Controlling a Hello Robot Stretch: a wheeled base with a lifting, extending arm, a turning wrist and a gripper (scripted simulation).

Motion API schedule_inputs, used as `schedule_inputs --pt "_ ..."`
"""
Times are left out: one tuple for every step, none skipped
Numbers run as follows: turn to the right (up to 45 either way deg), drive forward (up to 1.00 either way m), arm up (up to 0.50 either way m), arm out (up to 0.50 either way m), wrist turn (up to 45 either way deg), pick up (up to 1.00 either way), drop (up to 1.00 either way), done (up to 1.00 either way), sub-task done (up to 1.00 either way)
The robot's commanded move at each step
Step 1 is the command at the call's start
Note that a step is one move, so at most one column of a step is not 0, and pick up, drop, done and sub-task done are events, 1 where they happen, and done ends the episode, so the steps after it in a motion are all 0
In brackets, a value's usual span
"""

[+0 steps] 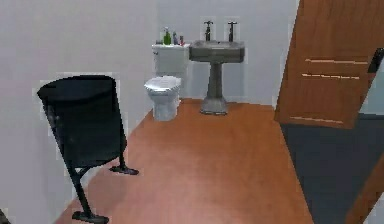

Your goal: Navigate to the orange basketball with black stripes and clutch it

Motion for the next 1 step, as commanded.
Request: schedule_inputs --pt "15.0 0.00 0.00 0.00 0.0 0.00 0.00 0.00 0.00"
